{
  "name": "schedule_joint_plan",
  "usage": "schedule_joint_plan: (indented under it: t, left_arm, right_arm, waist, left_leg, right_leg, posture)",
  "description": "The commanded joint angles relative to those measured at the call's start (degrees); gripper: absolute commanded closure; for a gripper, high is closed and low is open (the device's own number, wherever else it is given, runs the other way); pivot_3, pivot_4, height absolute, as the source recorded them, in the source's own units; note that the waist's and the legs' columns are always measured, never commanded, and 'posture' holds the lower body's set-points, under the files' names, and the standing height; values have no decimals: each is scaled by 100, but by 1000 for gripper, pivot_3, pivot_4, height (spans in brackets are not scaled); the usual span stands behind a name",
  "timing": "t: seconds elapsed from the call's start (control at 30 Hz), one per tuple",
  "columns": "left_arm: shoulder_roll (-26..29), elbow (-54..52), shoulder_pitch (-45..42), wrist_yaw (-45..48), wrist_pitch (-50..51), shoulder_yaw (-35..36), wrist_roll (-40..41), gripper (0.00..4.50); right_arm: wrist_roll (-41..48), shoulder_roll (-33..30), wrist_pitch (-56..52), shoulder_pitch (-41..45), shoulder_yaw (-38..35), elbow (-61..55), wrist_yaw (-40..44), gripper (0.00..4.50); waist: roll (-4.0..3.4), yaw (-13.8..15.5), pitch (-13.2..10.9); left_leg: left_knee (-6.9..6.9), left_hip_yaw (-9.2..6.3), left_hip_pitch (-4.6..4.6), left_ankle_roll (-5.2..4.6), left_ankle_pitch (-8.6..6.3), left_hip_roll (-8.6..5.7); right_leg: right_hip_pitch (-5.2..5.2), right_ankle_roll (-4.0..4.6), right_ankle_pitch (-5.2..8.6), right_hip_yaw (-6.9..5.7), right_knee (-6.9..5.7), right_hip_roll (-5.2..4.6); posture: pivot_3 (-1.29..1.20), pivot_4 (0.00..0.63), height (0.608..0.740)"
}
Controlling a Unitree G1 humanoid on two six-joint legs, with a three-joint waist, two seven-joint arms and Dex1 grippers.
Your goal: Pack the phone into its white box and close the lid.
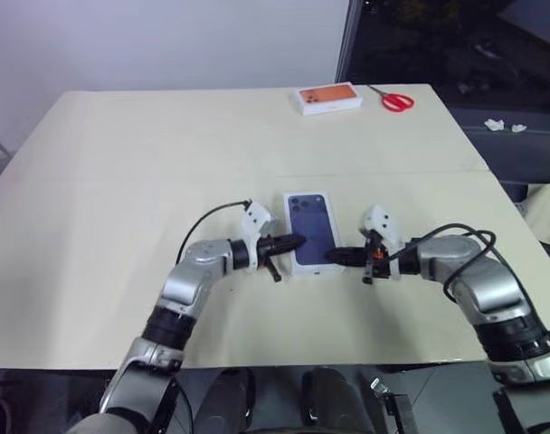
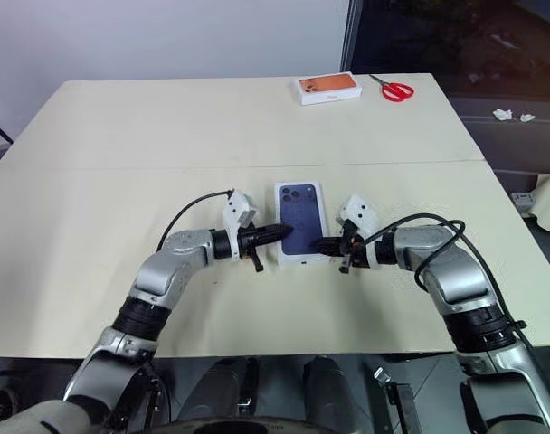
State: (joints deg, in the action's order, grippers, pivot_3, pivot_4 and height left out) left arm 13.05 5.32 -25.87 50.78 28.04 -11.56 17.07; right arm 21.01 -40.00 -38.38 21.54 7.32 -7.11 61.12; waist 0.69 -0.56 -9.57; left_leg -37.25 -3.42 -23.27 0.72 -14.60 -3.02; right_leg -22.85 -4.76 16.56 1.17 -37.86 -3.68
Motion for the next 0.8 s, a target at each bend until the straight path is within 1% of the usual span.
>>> schedule_joint_plan:
  t: [0.03, 0.13, 0.23, 0.27, 0.3, 0.33, 0.37, 0.4, 0.43, 0.47, 0.5, 0.6, 0.63, 0.7, 0.77, 0.8]
  left_arm:
    - [87, -112, 34, 45, 105, 8, 92, 4500]
    - [140, 104, -268, -262, -30, 543, 193, 4500]
    - [518, 188, -478, -238, -104, 979, 304, 3654]
    - [805, 226, -543, -161, -192, 1243, 363, 3045]
    - [1102, 268, -594, -29, -140, 1548, 523, 2721]
    - [1309, 299, -626, 66, -97, 1750, 649, 2150]
    - [1430, 321, -641, 125, -63, 1849, 743, 1687]
    - [1665, 303, -603, 199, -16, 2004, 819, 1197]
    - [1907, 225, -499, 321, 22, 2205, 929, 644]
    - [2120, 147, -370, 443, -2, 2396, 1021, 182]
    - [2343, 76, -183, 553, 46, 2549, 1091, 57]
    - [2769, -157, 478, 668, 38, 2719, 1071, 57]
    - [2840, -229, 665, 664, -7, 2769, 1061, 57]
    - [2974, -448, 1151, 724, -107, 2951, 1102, 57]
    - [3083, -625, 1700, 781, -337, 3280, 1109, 57]
    - [3105, -666, 1845, 769, -429, 3380, 1104, 57]
  right_arm:
    - [-369, 220, 507, 301, -140, 356, -603, 4464]
    - [-214, 446, 536, 792, -520, 880, -876, 4464]
    - [15, 525, 461, 1068, -805, 1043, -918, 3667]
    - [73, 448, 485, 1071, -847, 983, -796, 3026]
    - [148, 341, 471, 1046, -886, 897, -628, 2670]
    - [205, 268, 456, 1029, -915, 840, -514, 2135]
    - [243, 227, 440, 1021, -934, 813, -453, 1608]
    - [255, 138, 484, 997, -959, 827, -364, 1112]
    - [287, 50, 506, 957, -1001, 830, -269, 573]
    - [313, -29, 525, 911, -1038, 825, -183, 73]
    - [322, -127, 601, 818, -1061, 781, -68, 6]
    - [507, -370, 617, 481, -1135, 528, 275, 6]
    - [582, -425, 585, 389, -1165, 450, 358, 6]
    - [477, -539, 934, 146, -1243, 357, 437, 6]
    - [350, -731, 1310, -175, -1332, 341, 614, 6]
    - [315, -790, 1440, -253, -1353, 380, 663, 6]
  waist:
    - [0, -2, 0]
    - [0, -8, -5]
    - [5, -13, -8]
    - [4, -13, -8]
    - [7, -23, -9]
    - [7, -34, -11]
    - [6, -33, -13]
    - [5, -25, -13]
    - [5, -22, -13]
    - [5, -23, -13]
    - [5, -23, -13]
    - [3, -16, -13]
    - [2, -9, -14]
    - [3, -6, -14]
    - [4, -8, -15]
    - [4, -8, -15]
  left_leg:
    - [0, -1, 1, 0, 0, 0]
    - [0, 1, 1, 1, 1, 0]
    - [5, 0, -19, 5, 3, 1]
    - [8, 1, -20, 7, 4, 1]
    - [10, 1, -20, 7, 4, 1]
    - [11, 2, -21, 7, 4, 2]
    - [11, 4, -21, 7, 4, 4]
    - [11, 4, -21, 7, 4, 5]
    - [10, 4, -21, 6, 4, 4]
    - [8, 4, -20, 6, 4, 3]
    - [8, 5, -20, 5, 3, 3]
    - [12, 5, -20, 2, 1, 3]
    - [13, 5, -20, 1, 0, 3]
    - [12, 5, -20, 1, 0, 3]
    - [10, 4, -20, 1, 0, 3]
    - [12, 5, -20, 1, -1, 4]
  right_leg:
    - [2, 0, 0, -1, 0, 0]
    - [-4, 0, 0, 0, -3, 1]
    - [-34, 0, 0, 0, -8, 4]
    - [-37, 0, 0, 0, -7, 5]
    - [-37, 0, 0, 0, -6, 5]
    - [-39, 0, 0, 1, -5, 6]
    - [-39, 1, 0, 2, -5, 7]
    - [-39, 0, 0, 2, -5, 7]
    - [-37, 1, 0, 1, -5, 5]
    - [-34, 0, 0, 2, -5, 3]
    - [-34, 1, 0, 2, -5, 2]
    - [-34, 1, 0, 3, 0, -2]
    - [-33, 1, 1, 4, 2, -4]
    - [-32, 2, 0, 4, 2, -7]
    - [-30, 2, 0, 5, 1, -9]
    - [-30, 3, 1, 6, 2, -11]
  posture:
    - [0, 150, 740]
    - [0, 150, 740]
    - [0, 150, 740]
    - [0, 150, 740]
    - [0, 150, 740]
    - [0, 150, 740]
    - [0, 150, 740]
    - [0, 150, 740]
    - [0, 150, 740]
    - [0, 150, 740]
    - [0, 150, 740]
    - [0, 150, 740]
    - [0, 150, 740]
    - [0, 150, 740]
    - [0, 150, 740]
    - [0, 150, 740]
